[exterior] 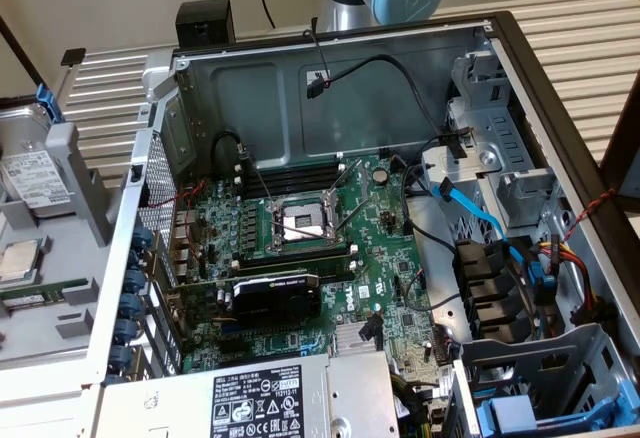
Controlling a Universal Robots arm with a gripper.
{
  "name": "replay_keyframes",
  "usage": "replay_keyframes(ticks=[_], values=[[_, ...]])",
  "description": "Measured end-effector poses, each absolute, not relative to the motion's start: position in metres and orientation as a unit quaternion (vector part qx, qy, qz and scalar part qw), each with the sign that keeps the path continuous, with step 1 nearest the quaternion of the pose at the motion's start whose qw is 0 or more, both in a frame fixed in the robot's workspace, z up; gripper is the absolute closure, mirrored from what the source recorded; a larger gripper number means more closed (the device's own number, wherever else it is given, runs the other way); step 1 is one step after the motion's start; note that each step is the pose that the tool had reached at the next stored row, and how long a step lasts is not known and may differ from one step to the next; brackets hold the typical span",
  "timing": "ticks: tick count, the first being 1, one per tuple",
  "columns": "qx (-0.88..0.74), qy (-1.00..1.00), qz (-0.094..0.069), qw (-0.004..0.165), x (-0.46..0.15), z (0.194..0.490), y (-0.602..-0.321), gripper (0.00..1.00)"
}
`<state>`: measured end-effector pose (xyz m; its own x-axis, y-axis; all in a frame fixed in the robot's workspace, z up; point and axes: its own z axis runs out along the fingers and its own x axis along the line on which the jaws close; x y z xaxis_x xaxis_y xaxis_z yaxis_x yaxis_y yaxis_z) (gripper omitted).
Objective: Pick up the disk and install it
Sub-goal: 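Pick up the disk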
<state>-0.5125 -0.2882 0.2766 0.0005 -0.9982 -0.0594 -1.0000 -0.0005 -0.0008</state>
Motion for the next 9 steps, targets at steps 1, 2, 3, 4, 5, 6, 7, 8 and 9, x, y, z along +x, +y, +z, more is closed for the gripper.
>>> replay_keyframes(ticks=[1,2,3,4,5,6,7,8,9], values=[[-0.707,0.707,0.022,0.020,-0.5125,0.2765,-0.2882,0.62],[-0.707,0.707,0.024,0.019,-0.5124,0.2765,-0.2885,0.62],[-0.707,0.707,0.026,0.019,-0.5123,0.2765,-0.2888,0.62],[-0.707,0.707,0.026,0.018,-0.5123,0.2766,-0.2887,0.62],[-0.707,0.707,0.027,0.017,-0.5123,0.2766,-0.2887,0.62],[-0.707,0.707,0.029,0.016,-0.5122,0.2767,-0.2887,0.62],[-0.707,0.707,0.030,0.014,-0.5117,0.2767,-0.2888,0.62],[-0.707,0.707,0.031,0.012,-0.5110,0.2767,-0.2888,0.62],[-0.707,0.707,0.031,0.012,-0.5107,0.2767,-0.2887,0.62]])
